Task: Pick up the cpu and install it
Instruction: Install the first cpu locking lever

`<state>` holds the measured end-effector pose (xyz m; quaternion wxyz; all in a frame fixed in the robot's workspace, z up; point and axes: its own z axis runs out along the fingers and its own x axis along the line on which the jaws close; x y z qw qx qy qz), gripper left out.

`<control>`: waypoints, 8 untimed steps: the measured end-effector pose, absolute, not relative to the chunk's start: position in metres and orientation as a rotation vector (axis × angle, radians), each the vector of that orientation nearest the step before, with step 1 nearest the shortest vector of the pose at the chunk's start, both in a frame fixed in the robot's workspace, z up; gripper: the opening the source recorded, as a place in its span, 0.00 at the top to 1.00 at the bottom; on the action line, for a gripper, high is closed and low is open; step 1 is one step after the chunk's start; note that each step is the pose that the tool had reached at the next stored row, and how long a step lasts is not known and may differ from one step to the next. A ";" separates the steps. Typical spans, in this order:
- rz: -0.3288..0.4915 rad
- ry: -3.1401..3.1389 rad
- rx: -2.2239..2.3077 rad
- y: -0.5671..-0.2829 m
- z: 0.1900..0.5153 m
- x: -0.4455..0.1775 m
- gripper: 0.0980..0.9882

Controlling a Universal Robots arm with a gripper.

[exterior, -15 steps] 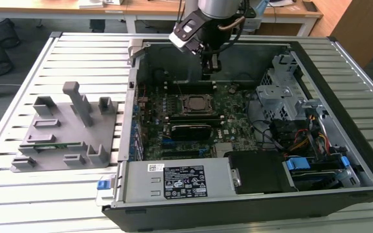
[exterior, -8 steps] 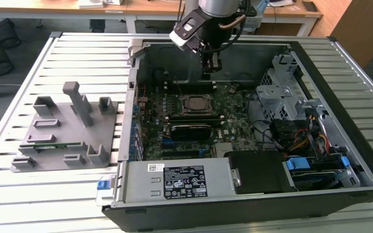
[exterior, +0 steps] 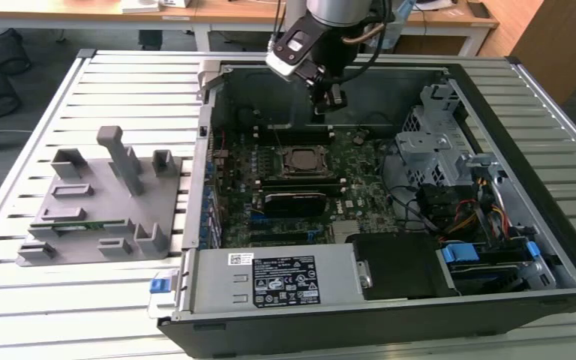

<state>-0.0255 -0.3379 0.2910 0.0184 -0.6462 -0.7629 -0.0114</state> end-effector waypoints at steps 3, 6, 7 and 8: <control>-0.034 -2.415 -1.951 -0.338 0.291 -0.026 0.99; -0.033 -2.452 -1.903 -0.338 0.291 -0.026 0.99; -0.032 -2.463 -1.888 -0.338 0.291 -0.026 0.99; -0.032 -2.474 -1.874 -0.338 0.291 -0.026 0.99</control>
